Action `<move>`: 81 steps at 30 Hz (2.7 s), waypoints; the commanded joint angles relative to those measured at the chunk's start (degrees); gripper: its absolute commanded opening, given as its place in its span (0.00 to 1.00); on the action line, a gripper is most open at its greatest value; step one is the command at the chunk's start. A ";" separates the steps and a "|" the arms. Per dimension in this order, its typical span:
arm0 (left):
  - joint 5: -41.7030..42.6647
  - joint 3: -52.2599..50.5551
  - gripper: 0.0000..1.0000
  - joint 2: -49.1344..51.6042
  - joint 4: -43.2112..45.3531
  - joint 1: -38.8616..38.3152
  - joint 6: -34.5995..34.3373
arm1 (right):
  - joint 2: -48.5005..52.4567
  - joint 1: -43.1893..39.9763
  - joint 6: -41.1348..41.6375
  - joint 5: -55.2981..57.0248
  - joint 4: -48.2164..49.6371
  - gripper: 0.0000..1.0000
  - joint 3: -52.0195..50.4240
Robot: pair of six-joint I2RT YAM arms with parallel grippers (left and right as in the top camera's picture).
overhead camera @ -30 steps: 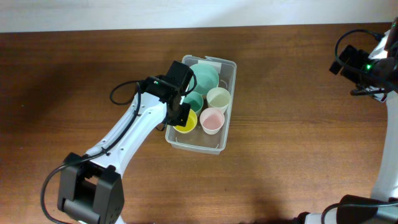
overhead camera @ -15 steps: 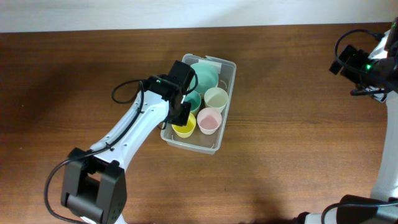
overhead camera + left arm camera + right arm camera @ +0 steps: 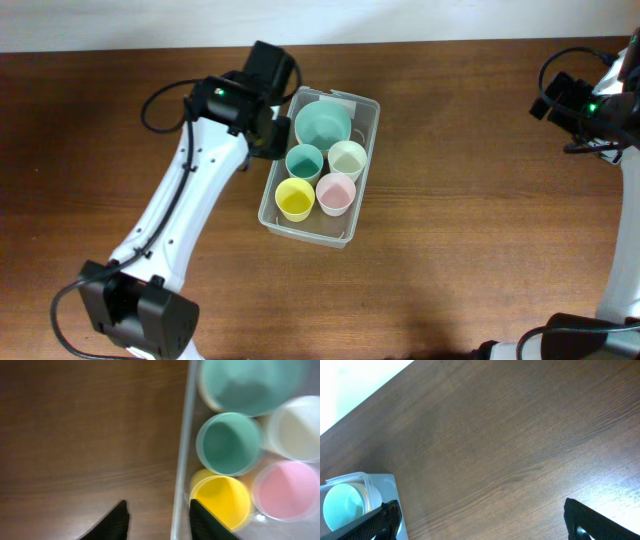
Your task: Pack container
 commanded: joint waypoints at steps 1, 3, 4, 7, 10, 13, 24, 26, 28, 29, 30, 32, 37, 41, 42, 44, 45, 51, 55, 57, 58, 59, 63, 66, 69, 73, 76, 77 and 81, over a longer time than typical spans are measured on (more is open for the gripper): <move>-1.49 -6.99 0.28 0.33 2.95 3.26 -1.81 | 0.07 -0.15 -0.13 0.48 0.02 0.99 0.07; 0.09 -12.22 0.19 0.33 6.43 4.57 -2.12 | 0.07 -0.15 -0.13 0.48 0.02 0.99 0.07; 1.42 -14.45 0.16 0.33 7.82 4.90 -2.12 | 0.07 -0.15 -0.13 0.48 0.02 0.99 0.07; 2.64 -19.12 0.13 0.33 10.27 5.07 -2.14 | 0.07 -0.15 -0.13 0.48 0.02 0.99 0.07; 8.07 -22.14 0.09 0.33 11.72 5.01 -2.12 | 0.07 -0.15 -0.13 0.48 0.00 0.99 0.07; 12.50 -22.27 0.07 0.33 12.15 4.33 -2.12 | 0.07 -0.15 -0.13 0.48 0.02 0.99 0.07; 14.84 -22.25 0.07 0.31 14.58 -5.35 -2.16 | 0.07 -0.15 -0.13 0.48 0.00 0.99 0.07; 13.44 -22.10 0.07 0.24 14.21 -5.20 -3.37 | 0.07 -0.15 -0.13 0.48 0.02 0.99 0.07; 12.85 -21.22 0.08 0.07 13.66 -4.85 -3.37 | 0.07 -0.15 -0.13 0.48 0.02 0.99 0.07; 12.57 -20.28 0.08 -0.15 13.05 -4.85 -3.28 | 0.07 -0.15 -0.13 0.48 0.02 0.99 0.07; 12.48 -18.88 0.08 -0.39 12.28 -4.85 -2.91 | 0.07 -0.15 -0.13 0.48 0.02 0.99 0.07; 12.48 -14.69 0.08 -1.16 9.81 -5.33 -2.29 | 0.07 -0.15 -0.13 0.48 0.00 0.99 0.07; 12.55 -9.05 0.08 -2.67 8.00 -8.55 -0.57 | 0.07 -0.15 -0.13 0.48 0.00 0.99 0.07; 12.52 -8.70 0.12 -2.62 7.96 -13.18 0.33 | 0.07 -0.15 -0.13 0.48 0.02 0.99 0.07; 12.52 -8.70 0.12 -2.60 7.85 -15.19 0.33 | 0.07 -0.15 -0.13 0.48 0.02 0.99 0.07; 12.48 -8.70 0.12 -2.60 8.07 -17.44 0.33 | 0.07 -0.15 -0.13 0.48 0.02 0.99 0.07; 12.46 -8.70 0.13 -2.51 8.74 -19.45 0.90 | 0.07 -0.15 -0.13 0.48 0.02 0.99 0.07; 11.56 -8.70 0.13 0.90 11.08 -23.76 1.84 | 0.07 -0.15 -0.13 0.48 0.02 0.99 0.07; 11.63 -8.70 0.13 6.05 12.00 -24.65 1.84 | 0.07 -0.15 -0.13 0.48 0.02 0.99 0.07; 12.57 -8.70 0.13 7.76 12.11 -24.83 1.84 | 0.07 -0.15 -0.13 0.48 0.00 0.99 0.07; 13.60 -8.70 0.12 8.81 12.13 -24.90 1.84 | 0.07 -0.15 -0.13 0.48 0.02 0.99 0.07; 13.57 -8.70 0.12 9.16 12.13 -24.90 1.84 | 0.07 -0.15 -0.13 0.48 0.00 0.99 0.07; 13.38 -8.70 0.12 10.47 13.73 -24.87 2.29 | 0.07 -0.15 -0.13 0.48 0.02 0.99 0.07; 12.83 -8.70 0.13 11.08 16.17 -24.87 2.73 | 0.07 -0.15 -0.13 0.48 0.02 0.99 0.07; 12.68 -8.70 0.13 12.15 17.29 -24.87 3.19 | 0.07 -0.15 -0.13 0.48 0.00 0.99 0.07; 12.68 -8.70 0.11 13.07 17.20 -24.87 3.39 | 0.07 -0.15 -0.13 0.48 0.00 0.99 0.07; 12.68 -7.56 0.09 12.44 16.74 -24.83 3.52 | 0.07 -0.15 -0.13 0.48 0.02 0.99 0.07; 12.68 -6.91 0.13 12.22 16.28 -24.83 3.54 | 0.07 -0.15 -0.13 0.48 0.00 0.99 0.07; 11.91 -2.27 0.30 10.67 12.33 -24.83 3.54 | 0.07 -0.15 -0.13 0.48 0.02 0.99 0.07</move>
